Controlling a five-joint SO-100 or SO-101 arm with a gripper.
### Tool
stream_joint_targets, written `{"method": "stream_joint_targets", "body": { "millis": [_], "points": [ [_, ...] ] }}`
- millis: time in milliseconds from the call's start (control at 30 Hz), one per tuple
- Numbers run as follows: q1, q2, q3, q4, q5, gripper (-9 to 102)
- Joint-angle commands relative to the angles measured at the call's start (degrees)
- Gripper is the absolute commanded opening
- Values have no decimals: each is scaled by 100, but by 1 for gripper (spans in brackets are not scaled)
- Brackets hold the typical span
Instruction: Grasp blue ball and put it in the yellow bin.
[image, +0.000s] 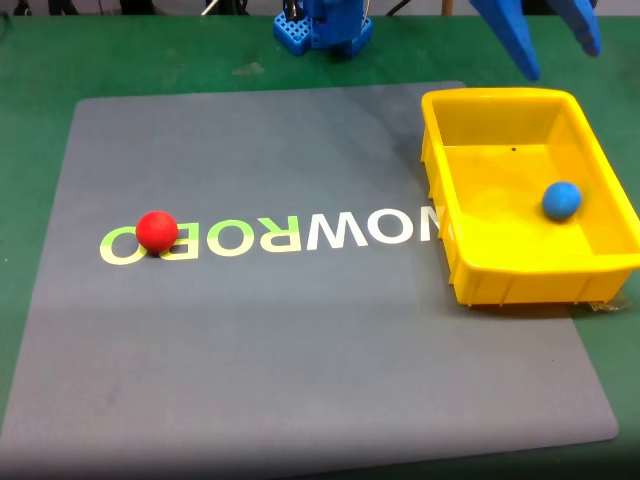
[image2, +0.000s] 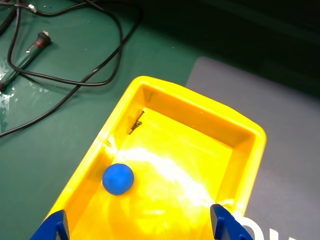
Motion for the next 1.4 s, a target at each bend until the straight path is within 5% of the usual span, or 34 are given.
{"method": "stream_joint_targets", "body": {
  "millis": [0,233,367,633,933,1367],
  "points": [
    [299,1046,422,0,-70,31],
    [1116,4034,3762,-448,-378,20],
    [1758,5854,5933,-817,-826,1],
    [2786,8473,9026,-773,-1529,0],
    [3103,9624,10441,0,-1573,0],
    [3050,9844,10450,2197,-1204,0]
  ]
}}
